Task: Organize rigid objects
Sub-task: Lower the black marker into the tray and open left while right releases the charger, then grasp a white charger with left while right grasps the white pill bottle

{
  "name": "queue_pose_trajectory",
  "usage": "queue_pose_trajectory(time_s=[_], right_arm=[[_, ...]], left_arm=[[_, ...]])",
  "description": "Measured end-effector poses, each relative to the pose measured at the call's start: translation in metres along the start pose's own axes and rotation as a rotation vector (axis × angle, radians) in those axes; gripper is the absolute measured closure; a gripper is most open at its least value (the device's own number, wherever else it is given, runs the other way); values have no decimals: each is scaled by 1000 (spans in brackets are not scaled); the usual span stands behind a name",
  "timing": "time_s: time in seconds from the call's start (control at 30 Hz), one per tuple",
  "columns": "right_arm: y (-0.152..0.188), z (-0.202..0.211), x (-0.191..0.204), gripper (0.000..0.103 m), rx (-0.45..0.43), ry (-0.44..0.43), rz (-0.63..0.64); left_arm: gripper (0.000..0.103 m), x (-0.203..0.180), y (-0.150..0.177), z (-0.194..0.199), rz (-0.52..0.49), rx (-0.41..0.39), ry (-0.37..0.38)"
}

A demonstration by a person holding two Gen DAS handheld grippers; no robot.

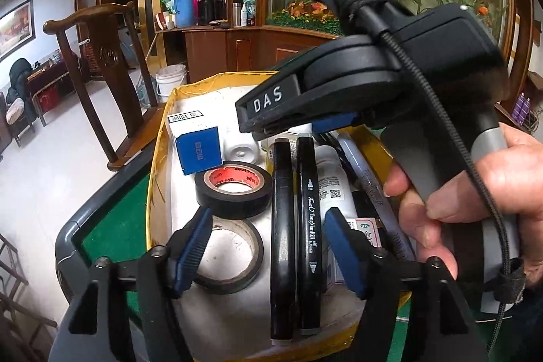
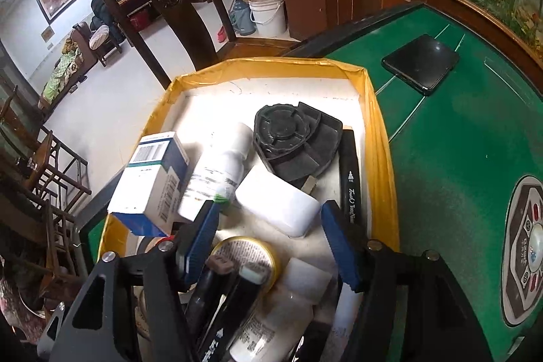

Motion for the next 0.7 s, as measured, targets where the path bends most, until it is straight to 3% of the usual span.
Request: queue_pose_trajectory(time_s=[0.4,0.7], right_arm=[[4,46,-1,38,-81,-64,-37],[29,92,-32,37,-150,-126,-143]], left_arm=[[24,4,-7,16,20,-33,2],[23,-9,-13,26,-8,-60,3]])
Point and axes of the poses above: each gripper's, at about its wrist camera, not at the fingertips, and z roughly against the way its jaws point, x to its left, y to its underside, the point moved 10 cm from there along -z, roughly the way its jaws point, and after that the axes turned 3 degrees about -y, right-handed, at the moved point
